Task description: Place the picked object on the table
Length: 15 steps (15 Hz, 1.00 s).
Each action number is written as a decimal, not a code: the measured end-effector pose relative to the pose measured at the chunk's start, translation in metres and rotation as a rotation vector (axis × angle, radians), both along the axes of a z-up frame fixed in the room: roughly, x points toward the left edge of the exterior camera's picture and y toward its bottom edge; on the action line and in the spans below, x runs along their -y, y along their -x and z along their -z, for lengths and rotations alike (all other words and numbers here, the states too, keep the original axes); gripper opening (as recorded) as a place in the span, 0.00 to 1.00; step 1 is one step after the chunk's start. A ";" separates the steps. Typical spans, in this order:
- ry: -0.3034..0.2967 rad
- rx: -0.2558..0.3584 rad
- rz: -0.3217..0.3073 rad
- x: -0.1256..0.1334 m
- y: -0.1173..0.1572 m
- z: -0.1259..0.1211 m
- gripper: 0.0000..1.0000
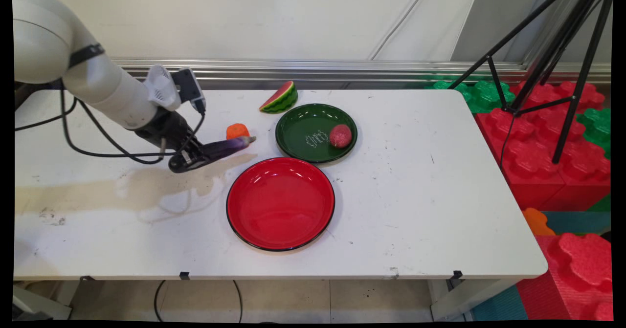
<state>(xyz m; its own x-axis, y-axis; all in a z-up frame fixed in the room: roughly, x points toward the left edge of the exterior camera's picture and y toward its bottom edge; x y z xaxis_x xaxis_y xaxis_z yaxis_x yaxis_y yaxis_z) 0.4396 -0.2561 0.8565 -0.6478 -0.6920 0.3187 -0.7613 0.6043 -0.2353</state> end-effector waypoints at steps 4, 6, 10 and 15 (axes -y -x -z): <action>-0.018 -0.002 0.014 0.009 0.004 0.016 0.00; -0.027 -0.005 0.020 0.014 0.007 0.024 0.00; -0.040 -0.010 0.029 0.018 0.009 0.036 0.00; -0.034 -0.008 0.051 0.022 0.009 0.040 1.00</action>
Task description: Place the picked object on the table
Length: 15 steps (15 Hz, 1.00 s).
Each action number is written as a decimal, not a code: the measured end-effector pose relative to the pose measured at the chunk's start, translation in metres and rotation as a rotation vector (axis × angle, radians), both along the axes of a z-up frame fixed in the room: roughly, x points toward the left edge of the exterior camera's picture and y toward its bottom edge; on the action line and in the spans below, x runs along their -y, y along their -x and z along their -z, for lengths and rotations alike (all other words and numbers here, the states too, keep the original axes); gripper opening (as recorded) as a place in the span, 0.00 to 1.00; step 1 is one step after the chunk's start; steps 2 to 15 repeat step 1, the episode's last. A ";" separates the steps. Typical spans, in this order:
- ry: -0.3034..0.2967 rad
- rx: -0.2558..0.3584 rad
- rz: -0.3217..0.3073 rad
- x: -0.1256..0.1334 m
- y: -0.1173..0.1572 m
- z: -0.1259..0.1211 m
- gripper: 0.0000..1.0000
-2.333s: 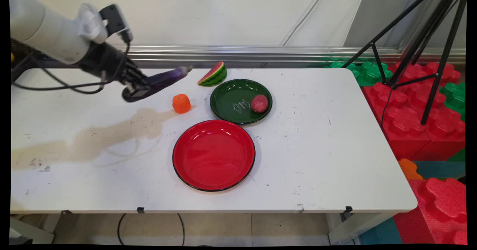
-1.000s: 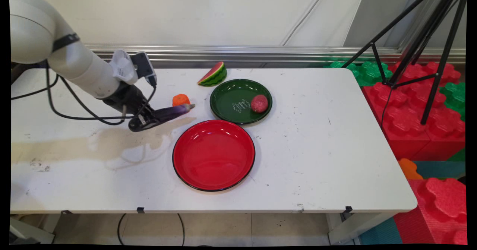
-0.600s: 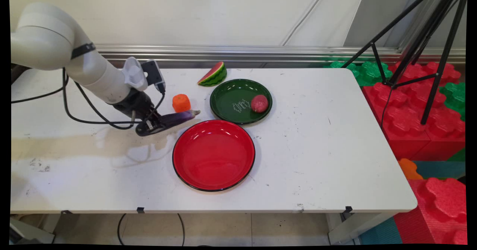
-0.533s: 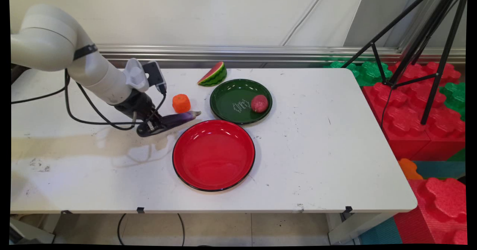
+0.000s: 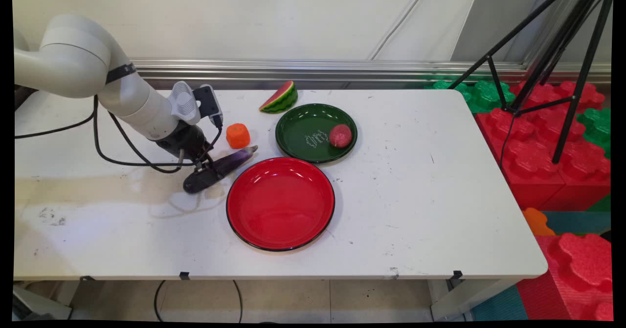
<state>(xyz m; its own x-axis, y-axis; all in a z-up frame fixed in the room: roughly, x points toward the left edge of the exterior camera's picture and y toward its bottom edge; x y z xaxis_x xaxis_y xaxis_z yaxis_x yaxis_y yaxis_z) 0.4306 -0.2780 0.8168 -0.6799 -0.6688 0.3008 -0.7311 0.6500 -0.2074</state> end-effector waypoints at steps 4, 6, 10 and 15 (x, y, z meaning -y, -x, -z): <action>0.005 0.004 0.010 0.000 -0.001 -0.001 1.00; 0.005 0.004 0.010 0.000 -0.001 -0.001 1.00; 0.005 0.004 0.010 0.000 -0.001 -0.001 1.00; 0.005 0.004 0.010 0.000 -0.001 -0.001 1.00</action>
